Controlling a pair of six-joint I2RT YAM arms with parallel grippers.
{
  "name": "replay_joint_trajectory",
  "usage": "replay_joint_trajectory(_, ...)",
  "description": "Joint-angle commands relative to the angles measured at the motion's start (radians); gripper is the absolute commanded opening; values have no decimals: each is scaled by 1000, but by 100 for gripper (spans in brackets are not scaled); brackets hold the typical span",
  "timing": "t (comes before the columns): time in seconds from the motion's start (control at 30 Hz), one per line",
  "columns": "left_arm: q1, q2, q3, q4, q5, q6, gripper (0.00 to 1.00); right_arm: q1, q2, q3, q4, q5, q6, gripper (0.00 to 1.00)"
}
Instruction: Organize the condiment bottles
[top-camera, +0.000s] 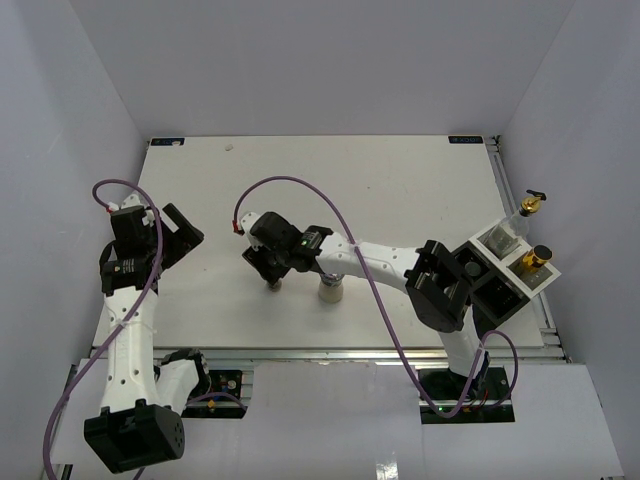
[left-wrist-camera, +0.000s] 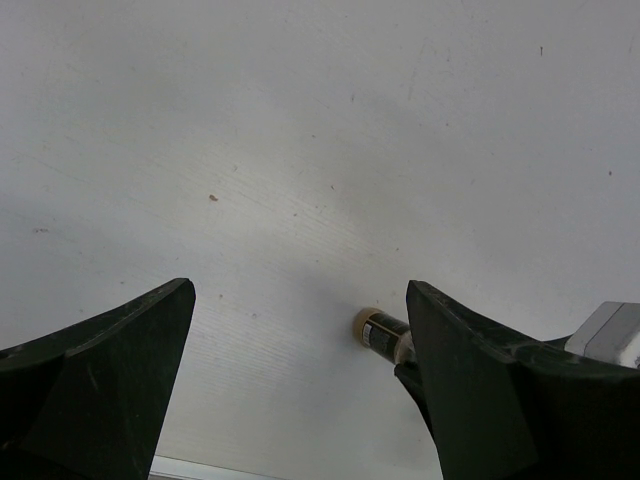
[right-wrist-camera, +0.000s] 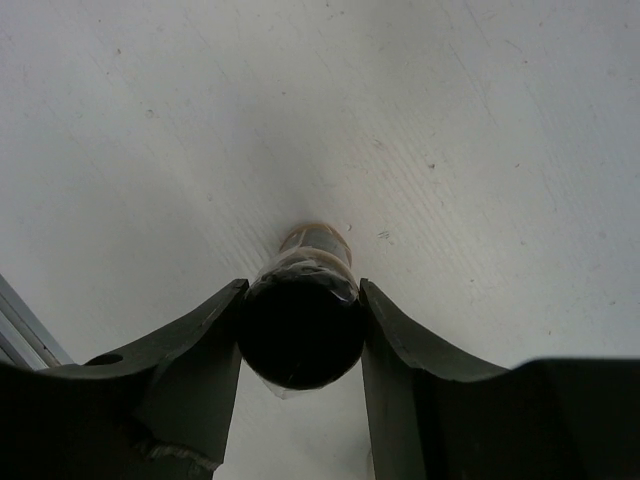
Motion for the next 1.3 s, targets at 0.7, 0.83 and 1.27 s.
replay_joint_trajectory(0.7, 5, 8, -125, 132, 338, 16, 98, -330, -615, 71, -414, 224, -51, 8)
replay_joint_trajectory(0.83, 3, 46, -156, 146, 403, 36, 98, -519, -810, -79, -414, 218, -38, 8)
replay_joint_trajectory(1.27, -78, 120, -140, 193, 392, 14, 98, -851, -1020, -342, -451, 203, -52, 8)
